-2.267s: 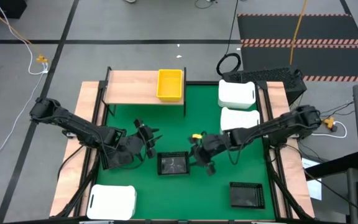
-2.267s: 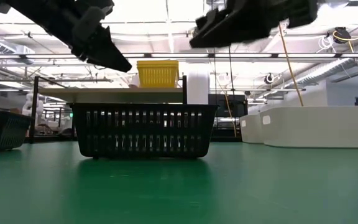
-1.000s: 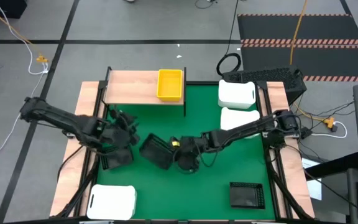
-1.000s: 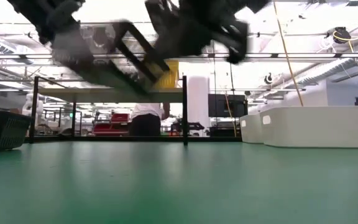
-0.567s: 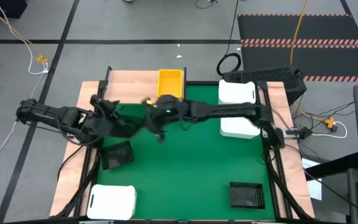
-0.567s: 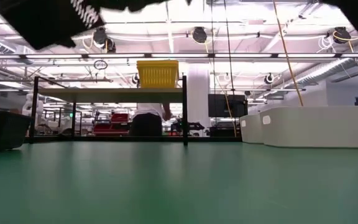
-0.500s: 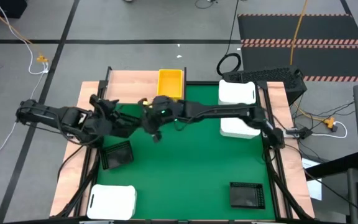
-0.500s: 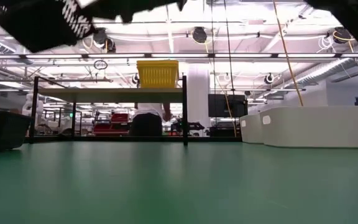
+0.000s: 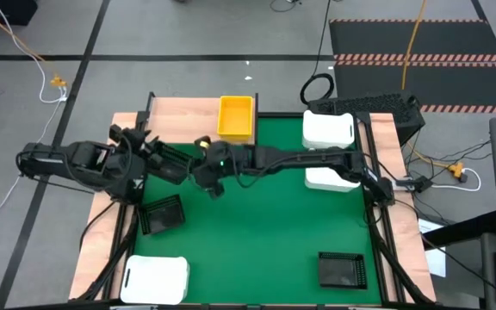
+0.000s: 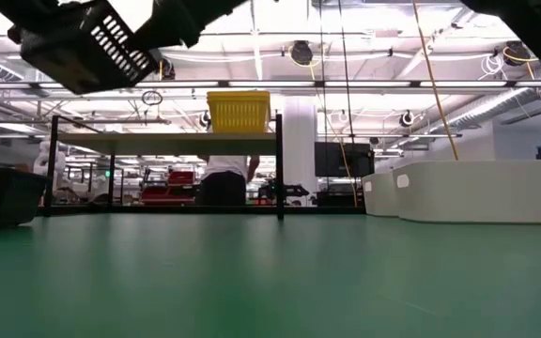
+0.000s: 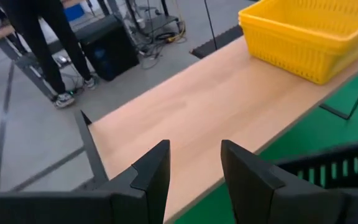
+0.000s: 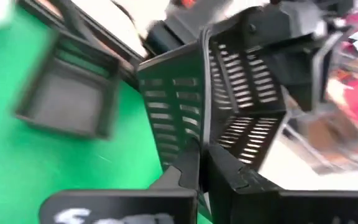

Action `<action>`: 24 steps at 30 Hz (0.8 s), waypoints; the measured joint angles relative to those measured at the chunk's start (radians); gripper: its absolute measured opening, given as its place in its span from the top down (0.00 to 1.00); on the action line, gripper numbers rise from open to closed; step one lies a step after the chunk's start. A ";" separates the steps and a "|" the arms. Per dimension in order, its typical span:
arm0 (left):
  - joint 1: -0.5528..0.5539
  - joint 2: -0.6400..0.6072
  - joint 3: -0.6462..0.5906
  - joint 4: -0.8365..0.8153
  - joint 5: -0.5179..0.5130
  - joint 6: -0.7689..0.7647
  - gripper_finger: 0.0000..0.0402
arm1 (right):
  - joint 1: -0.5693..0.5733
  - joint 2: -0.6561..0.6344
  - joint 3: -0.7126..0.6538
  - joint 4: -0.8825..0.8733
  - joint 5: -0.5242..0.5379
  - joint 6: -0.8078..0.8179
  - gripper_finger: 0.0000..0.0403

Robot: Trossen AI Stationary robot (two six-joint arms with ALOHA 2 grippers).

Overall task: Stack baskets on shelf by color
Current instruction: Put the middle black bin on the shelf

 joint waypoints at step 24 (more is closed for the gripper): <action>0.000 -0.032 0.044 -0.381 -0.032 -0.216 0.64 | -0.039 -0.006 -0.017 0.377 0.368 0.002 1.00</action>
